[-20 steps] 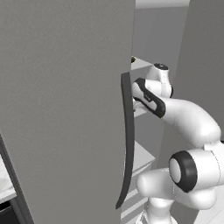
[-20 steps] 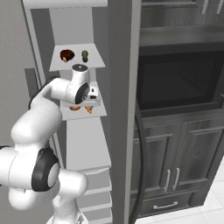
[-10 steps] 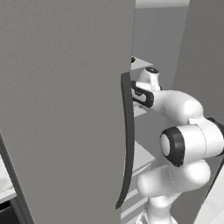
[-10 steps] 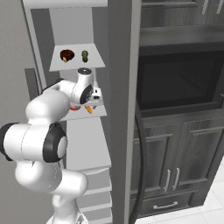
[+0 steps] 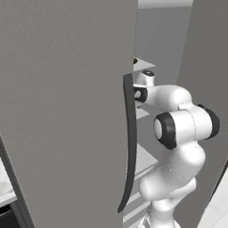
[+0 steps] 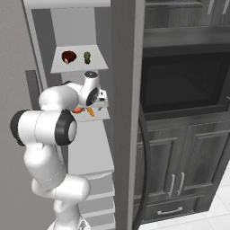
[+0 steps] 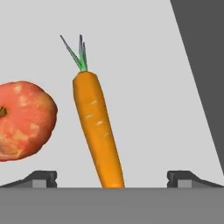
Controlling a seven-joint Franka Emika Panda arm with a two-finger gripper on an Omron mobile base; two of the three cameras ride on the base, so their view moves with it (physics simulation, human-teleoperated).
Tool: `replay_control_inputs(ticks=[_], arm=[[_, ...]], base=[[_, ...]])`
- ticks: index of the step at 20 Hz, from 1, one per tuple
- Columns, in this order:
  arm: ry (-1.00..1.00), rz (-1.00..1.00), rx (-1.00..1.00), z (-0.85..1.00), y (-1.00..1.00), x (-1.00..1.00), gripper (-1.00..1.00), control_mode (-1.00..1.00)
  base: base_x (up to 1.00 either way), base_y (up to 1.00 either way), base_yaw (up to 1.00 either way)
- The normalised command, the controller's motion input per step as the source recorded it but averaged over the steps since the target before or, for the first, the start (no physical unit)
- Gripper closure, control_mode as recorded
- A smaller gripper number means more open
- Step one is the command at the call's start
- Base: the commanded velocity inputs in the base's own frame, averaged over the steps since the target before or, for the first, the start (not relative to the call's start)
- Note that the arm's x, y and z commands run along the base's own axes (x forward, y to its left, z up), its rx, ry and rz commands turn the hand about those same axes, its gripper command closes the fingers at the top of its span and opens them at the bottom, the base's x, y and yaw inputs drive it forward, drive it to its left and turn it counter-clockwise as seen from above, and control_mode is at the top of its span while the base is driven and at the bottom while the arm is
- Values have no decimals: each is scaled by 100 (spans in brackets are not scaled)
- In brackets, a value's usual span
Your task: Take the squash and carrot from the second highest rack and move them to the highest rack where the steak and squash are located, to maximize freezer space. Close the freezer door after rearranging.
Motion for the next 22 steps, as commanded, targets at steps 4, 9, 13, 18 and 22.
replay_control_inputs(ticks=[4, 9, 13, 18, 22], arm=[[0, 0, 0, -27, 10, 41, -100, -100], [0, 4, -2, -28, 7, 4, -100, -100], [0, 7, -8, -28, 6, 0, -100, -100], [0, 4, -7, -29, 10, 1, -100, -100], [0, 4, -6, -35, 11, 1, 100, -100]], base=[[0, 0, 0], [0, 0, 0], [0, 0, 0], [0, 0, 0], [0, 0, 0]])
